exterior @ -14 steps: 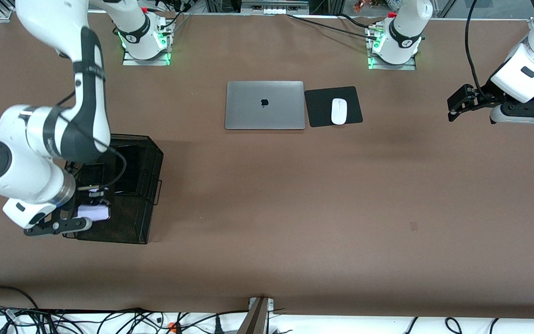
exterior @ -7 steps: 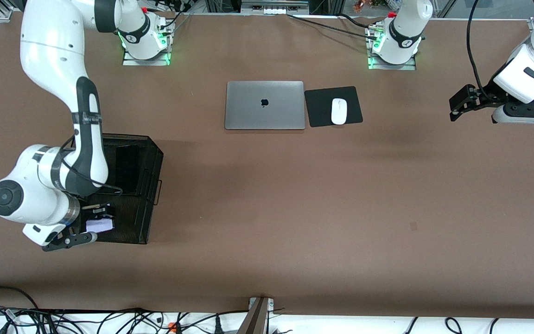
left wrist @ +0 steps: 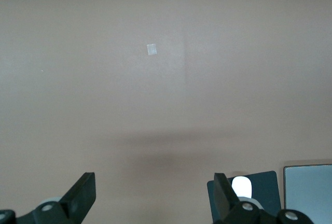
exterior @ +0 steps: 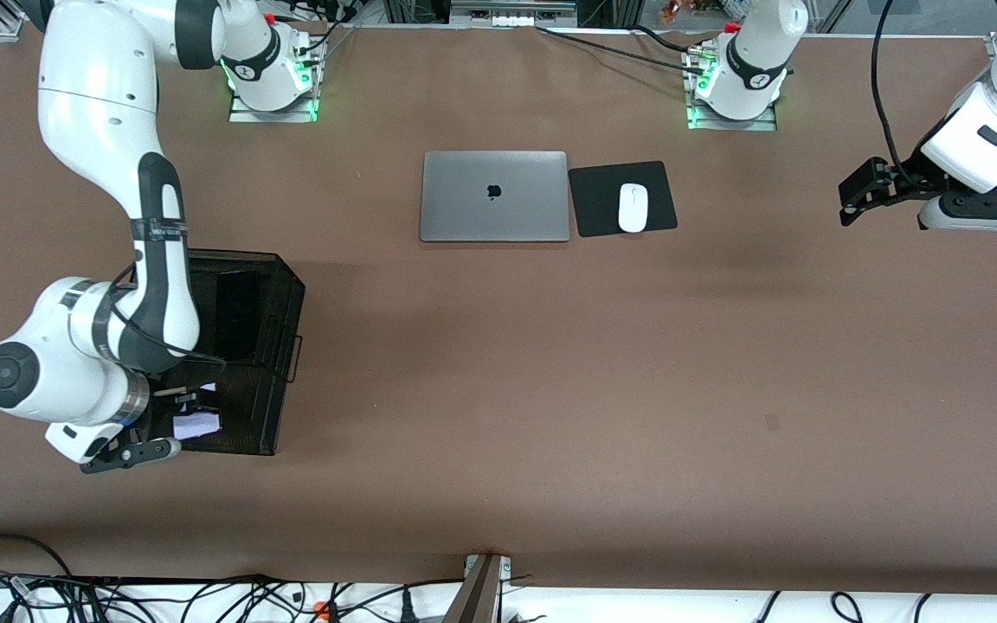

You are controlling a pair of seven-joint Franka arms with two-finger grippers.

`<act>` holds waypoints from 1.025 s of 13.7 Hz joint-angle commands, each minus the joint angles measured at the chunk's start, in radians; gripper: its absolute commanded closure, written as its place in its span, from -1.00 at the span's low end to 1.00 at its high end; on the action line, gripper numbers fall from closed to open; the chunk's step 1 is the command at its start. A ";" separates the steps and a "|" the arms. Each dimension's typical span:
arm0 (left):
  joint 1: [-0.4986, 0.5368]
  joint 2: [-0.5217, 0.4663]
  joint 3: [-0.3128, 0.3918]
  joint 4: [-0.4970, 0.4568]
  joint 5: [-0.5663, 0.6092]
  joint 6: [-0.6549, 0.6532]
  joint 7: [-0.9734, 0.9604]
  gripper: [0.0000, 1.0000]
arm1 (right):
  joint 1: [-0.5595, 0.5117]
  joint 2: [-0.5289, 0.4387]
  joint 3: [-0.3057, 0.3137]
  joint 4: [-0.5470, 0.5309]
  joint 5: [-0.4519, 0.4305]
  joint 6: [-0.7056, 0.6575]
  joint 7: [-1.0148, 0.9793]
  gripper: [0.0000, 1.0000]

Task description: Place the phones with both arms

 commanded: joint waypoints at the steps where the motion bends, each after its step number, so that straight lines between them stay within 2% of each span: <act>1: 0.003 0.011 -0.007 0.027 0.023 -0.020 0.003 -1.00 | 0.000 -0.133 -0.022 -0.009 -0.013 -0.150 -0.010 -1.00; 4: 0.003 0.011 -0.007 0.027 0.023 -0.021 0.003 -1.00 | 0.019 -0.262 -0.024 -0.060 -0.118 -0.298 0.003 -1.00; 7: 0.003 0.013 -0.007 0.027 0.023 -0.021 0.008 -1.00 | 0.080 -0.464 -0.025 -0.260 -0.228 -0.298 0.092 -1.00; 10: 0.004 0.011 -0.006 0.027 0.023 -0.024 0.007 -1.00 | 0.105 -0.639 -0.004 -0.392 -0.341 -0.298 0.222 -1.00; 11: 0.004 0.013 -0.006 0.027 0.023 -0.026 0.010 -1.00 | 0.085 -0.701 0.046 -0.435 -0.387 -0.299 0.287 -1.00; 12: 0.004 0.013 -0.006 0.027 0.023 -0.026 0.010 -1.00 | 0.015 -0.760 0.126 -0.469 -0.427 -0.306 0.337 -1.00; 13: 0.003 0.013 -0.006 0.027 0.023 -0.026 0.011 -1.00 | -0.078 -0.800 0.239 -0.480 -0.454 -0.313 0.364 -1.00; 14: 0.004 0.011 -0.006 0.027 0.023 -0.031 0.011 -1.00 | -0.163 -0.819 0.320 -0.477 -0.469 -0.335 0.370 -1.00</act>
